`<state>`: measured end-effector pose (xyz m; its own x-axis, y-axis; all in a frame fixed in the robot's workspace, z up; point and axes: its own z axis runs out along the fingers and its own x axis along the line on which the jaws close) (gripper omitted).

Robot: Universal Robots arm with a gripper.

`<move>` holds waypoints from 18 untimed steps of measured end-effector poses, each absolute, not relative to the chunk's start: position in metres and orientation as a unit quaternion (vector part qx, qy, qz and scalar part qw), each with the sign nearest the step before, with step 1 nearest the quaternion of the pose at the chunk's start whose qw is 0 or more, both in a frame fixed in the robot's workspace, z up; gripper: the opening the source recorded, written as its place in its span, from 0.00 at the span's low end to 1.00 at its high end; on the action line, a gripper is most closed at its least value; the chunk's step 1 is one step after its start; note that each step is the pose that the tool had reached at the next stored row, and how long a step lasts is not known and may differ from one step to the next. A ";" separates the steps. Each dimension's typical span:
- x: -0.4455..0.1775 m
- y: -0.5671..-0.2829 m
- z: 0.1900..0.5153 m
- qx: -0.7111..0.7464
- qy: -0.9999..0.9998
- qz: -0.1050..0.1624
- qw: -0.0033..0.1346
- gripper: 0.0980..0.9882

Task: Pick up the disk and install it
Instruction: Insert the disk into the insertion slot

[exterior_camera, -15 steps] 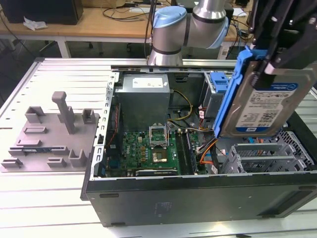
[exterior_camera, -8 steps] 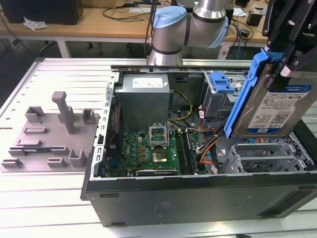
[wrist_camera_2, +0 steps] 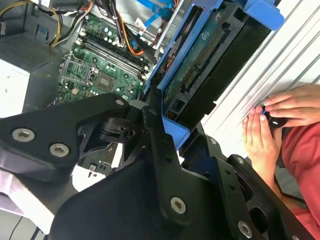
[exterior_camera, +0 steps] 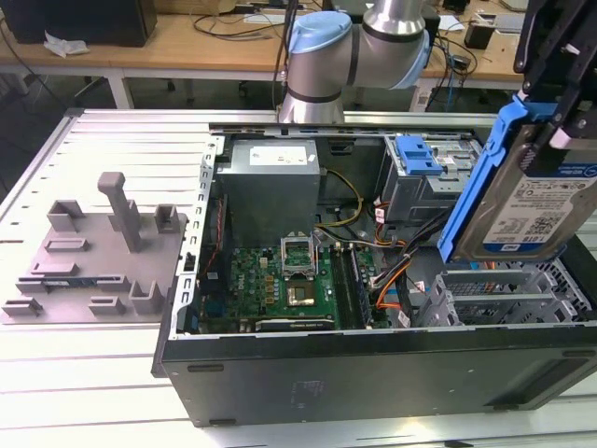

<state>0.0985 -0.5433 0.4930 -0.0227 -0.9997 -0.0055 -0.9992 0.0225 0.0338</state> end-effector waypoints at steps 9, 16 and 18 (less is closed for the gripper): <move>0.109 -0.542 0.488 0.699 -0.715 -0.014 0.010 0.30; 0.109 -0.541 0.488 0.699 -0.715 -0.014 0.010 0.30; 0.109 -0.541 0.488 0.699 -0.715 -0.014 0.010 0.30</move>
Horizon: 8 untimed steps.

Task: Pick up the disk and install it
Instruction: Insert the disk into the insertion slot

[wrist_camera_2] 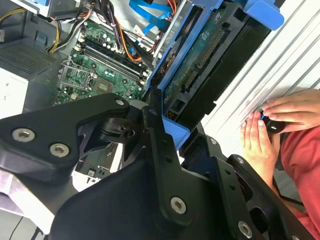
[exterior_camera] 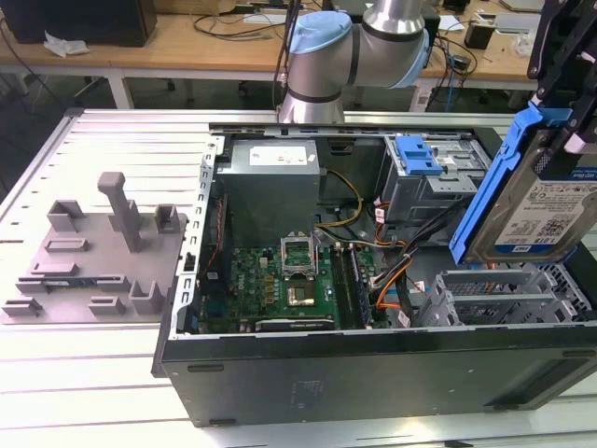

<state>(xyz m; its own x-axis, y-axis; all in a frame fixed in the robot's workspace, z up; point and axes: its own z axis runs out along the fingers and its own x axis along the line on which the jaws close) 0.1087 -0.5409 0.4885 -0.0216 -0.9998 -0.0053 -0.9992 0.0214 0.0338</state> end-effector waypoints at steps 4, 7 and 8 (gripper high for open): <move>0.111 -0.533 0.487 0.703 -0.711 -0.014 0.010 0.30; 0.111 -0.531 0.486 0.719 -0.695 -0.014 0.010 0.30; 0.111 -0.531 0.485 0.718 -0.696 -0.014 0.010 0.30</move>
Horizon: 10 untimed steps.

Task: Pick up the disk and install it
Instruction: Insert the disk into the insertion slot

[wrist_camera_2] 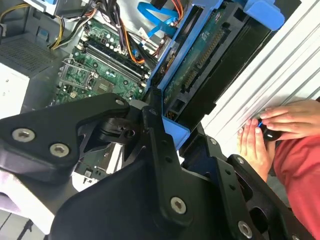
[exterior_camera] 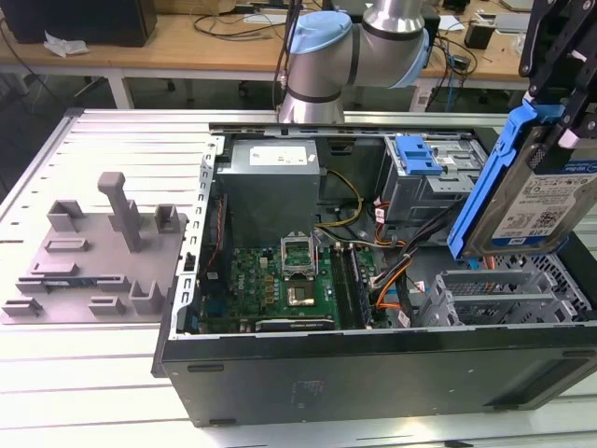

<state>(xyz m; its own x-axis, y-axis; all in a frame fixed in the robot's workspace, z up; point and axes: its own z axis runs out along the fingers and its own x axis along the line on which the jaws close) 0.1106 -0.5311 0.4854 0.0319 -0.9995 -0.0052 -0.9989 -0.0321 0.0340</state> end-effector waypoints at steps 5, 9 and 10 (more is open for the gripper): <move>0.111 -0.532 0.485 0.695 -0.719 -0.014 0.010 0.30; 0.111 -0.532 0.485 0.695 -0.719 -0.014 0.010 0.30; 0.111 -0.532 0.484 0.695 -0.719 -0.014 0.010 0.30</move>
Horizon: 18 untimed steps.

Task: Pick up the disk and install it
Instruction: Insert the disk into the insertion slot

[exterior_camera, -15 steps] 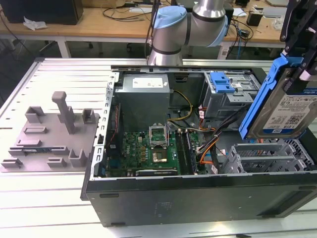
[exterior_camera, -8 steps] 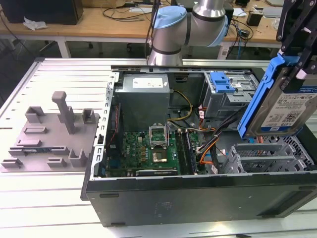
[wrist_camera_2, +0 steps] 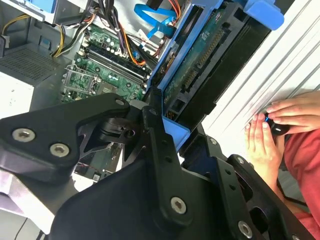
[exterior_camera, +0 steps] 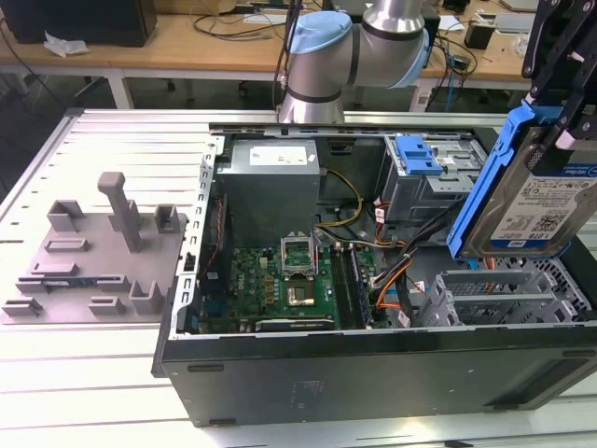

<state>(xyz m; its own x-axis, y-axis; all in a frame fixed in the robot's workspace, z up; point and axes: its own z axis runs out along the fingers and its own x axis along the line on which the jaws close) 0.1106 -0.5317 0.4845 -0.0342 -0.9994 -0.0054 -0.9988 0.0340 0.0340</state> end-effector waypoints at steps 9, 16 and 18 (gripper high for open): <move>0.111 -0.532 0.484 0.705 -0.709 -0.014 0.010 0.30; 0.111 -0.532 0.483 0.705 -0.709 -0.014 0.010 0.30; 0.111 -0.532 0.482 0.705 -0.709 -0.014 0.010 0.30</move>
